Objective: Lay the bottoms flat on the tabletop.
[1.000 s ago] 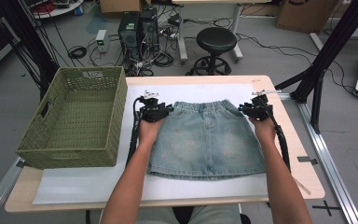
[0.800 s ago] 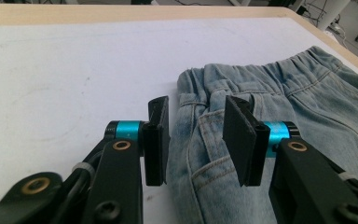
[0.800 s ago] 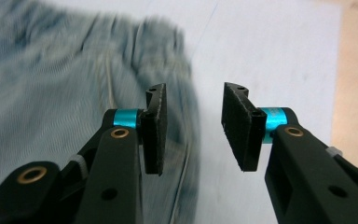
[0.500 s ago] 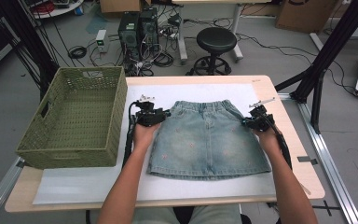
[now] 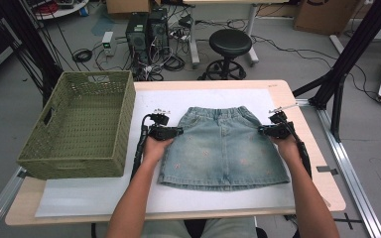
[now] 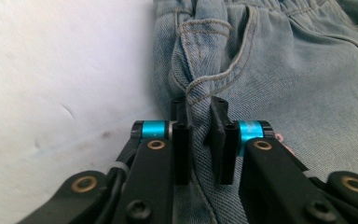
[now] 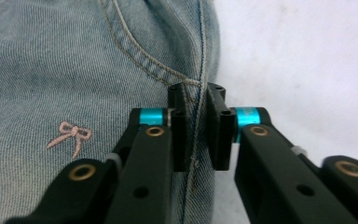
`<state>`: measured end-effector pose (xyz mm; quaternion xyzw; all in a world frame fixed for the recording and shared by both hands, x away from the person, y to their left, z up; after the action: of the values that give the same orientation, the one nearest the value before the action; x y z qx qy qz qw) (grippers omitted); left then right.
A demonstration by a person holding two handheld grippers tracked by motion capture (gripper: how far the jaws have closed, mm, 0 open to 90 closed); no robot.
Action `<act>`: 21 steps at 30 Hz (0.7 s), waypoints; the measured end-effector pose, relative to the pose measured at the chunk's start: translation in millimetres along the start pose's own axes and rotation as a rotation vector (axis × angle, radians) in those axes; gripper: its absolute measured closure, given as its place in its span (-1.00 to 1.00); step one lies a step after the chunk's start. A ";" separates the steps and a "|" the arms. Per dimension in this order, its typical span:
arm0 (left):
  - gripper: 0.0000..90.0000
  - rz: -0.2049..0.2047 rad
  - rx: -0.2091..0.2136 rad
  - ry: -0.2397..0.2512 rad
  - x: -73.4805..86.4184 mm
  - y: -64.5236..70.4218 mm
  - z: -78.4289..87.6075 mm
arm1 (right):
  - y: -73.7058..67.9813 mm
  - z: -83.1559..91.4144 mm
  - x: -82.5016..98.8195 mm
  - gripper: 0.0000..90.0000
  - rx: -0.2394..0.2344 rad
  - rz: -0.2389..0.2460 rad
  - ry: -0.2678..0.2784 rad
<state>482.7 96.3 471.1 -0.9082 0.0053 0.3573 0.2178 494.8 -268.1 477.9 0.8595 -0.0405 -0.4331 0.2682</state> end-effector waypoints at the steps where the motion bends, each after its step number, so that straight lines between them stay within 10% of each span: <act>1: 0.83 0.017 -0.015 0.032 -3.9 -2.3 1.3 | 2.6 1.2 -1.6 0.86 0.015 -0.010 0.017; 6: 0.83 -0.030 -0.083 0.130 -19.2 -7.8 5.1 | 9.2 7.2 -14.0 0.86 0.049 -0.026 0.124; 10: 0.78 0.010 -0.078 0.109 -13.1 -11.3 -3.6 | 9.6 0.6 -20.4 0.85 0.081 -0.028 0.133; 13: 0.33 0.052 -0.057 0.076 -8.9 -12.8 2.1 | 12.5 -4.2 -14.7 0.51 0.045 -0.073 0.118; 21: 0.23 0.009 -0.025 0.090 6.0 2.1 31.5 | 3.2 25.9 2.9 0.33 0.018 -0.028 0.134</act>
<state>466.5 107.9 445.9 -0.9259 0.0149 0.3172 0.2044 477.3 -282.7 464.9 0.8896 -0.0143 -0.3777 0.2564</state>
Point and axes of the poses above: each handheld gripper's, and its own axes: z roughly backward along the jaws, x roughly out of its underside, y roughly to its right, the point moved 7 cm from there along -z, roughly forward along the jaws, and after that the axes turned 8 degrees about -x, right-handed, at the moved point
